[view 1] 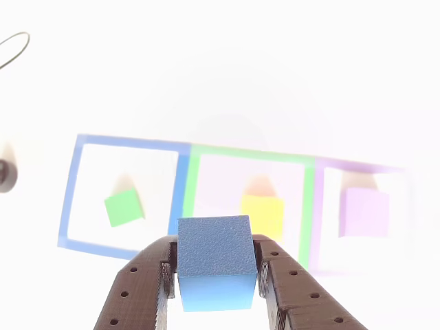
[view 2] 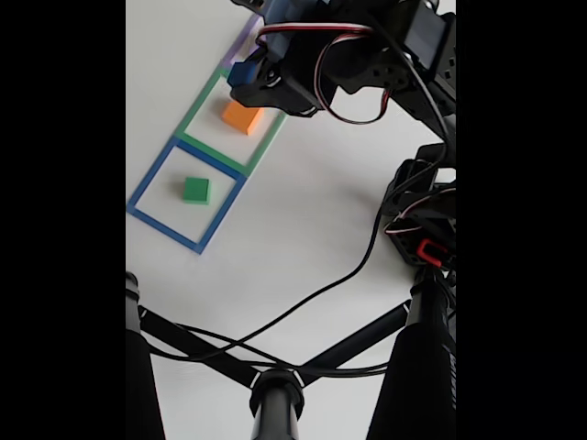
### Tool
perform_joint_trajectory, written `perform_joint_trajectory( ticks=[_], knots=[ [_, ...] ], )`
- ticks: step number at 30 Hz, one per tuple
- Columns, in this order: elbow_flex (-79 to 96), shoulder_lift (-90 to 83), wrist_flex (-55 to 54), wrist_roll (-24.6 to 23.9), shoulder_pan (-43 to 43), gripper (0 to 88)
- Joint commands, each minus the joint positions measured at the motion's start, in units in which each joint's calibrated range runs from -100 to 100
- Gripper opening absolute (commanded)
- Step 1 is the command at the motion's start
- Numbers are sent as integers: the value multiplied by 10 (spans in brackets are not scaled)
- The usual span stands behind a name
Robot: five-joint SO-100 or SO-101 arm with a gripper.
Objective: Tower of hanoi
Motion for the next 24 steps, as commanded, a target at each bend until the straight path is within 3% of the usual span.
perform_joint_trajectory(
  ticks=[1,9,14,17,24],
  knots=[
    [-105,-3,71,-19,24,11],
    [-151,-24,129,-59,82,10],
    [-104,-49,120,-32,144,10],
    [-7,-78,63,0,178,10],
    [259,-131,-164,0,246,8]
  ],
)
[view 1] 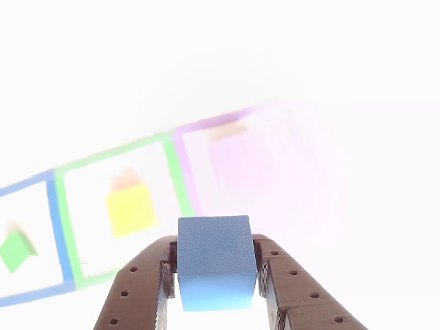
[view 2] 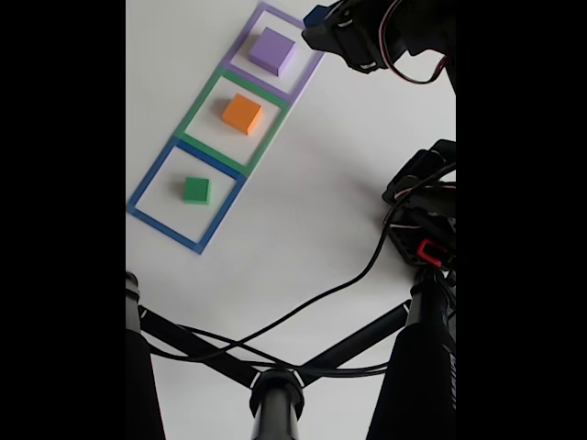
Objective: Tower of hanoi
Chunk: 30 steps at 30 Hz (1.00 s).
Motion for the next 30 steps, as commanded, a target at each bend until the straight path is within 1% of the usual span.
perform_joint_trajectory(
  ticks=[1,6,9,13,16,25,30],
  knots=[
    [141,-21,-162,8,34,8],
    [279,-12,-335,8,58,8],
    [323,5,-395,8,66,9],
    [387,35,-501,8,68,9],
    [443,70,-622,8,70,9],
    [485,231,-871,8,56,10],
    [502,303,-980,8,48,9]
  ],
)
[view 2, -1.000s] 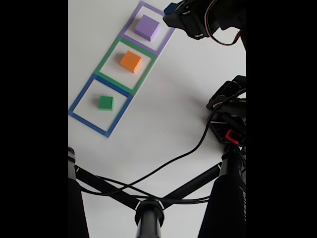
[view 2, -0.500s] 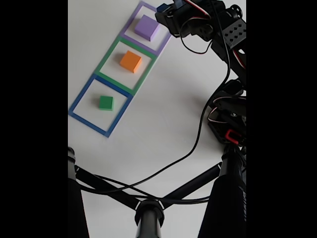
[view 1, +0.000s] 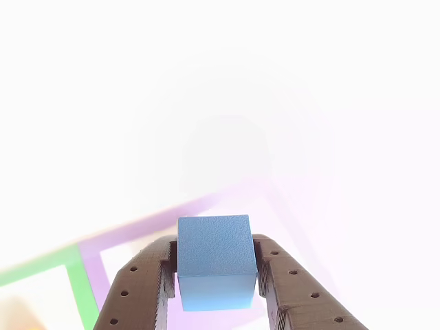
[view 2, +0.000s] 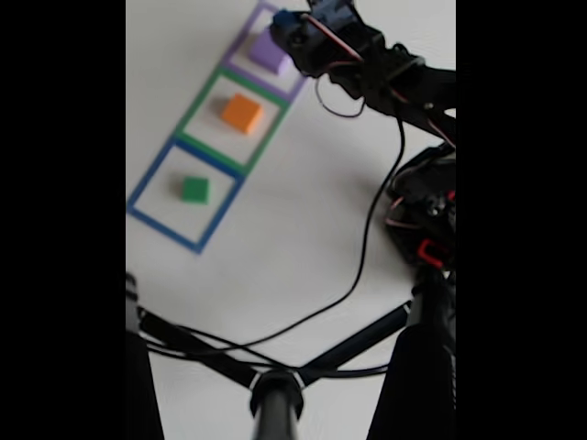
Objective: Tower of hanoi
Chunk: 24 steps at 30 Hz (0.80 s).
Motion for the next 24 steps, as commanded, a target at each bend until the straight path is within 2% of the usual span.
perform_joint_trajectory(
  ticks=[1,10,24],
  knots=[
    [2,43,-104,4,-11,9],
    [23,169,-282,4,-10,8],
    [13,295,-424,4,-19,13]
  ],
)
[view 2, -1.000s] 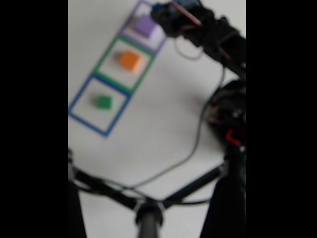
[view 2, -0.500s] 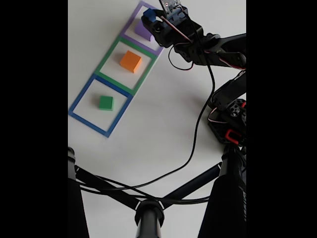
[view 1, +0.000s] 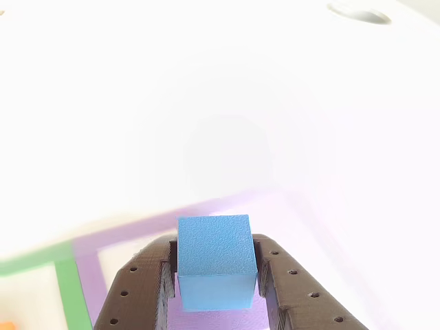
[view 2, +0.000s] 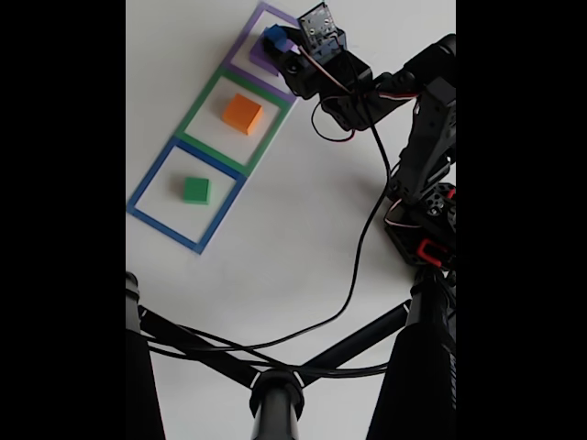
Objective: Tower of hanoi
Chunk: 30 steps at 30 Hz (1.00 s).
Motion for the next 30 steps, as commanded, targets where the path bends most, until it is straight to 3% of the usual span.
perform_joint_trajectory(
  ticks=[1,9,16,24,30],
  knots=[
    [-12,8,-33,4,-5,15],
    [-12,37,-59,4,-3,27],
    [-15,47,-61,4,5,120],
    [-15,31,-59,4,1,157],
    [22,-91,31,4,-5,162]
  ],
)
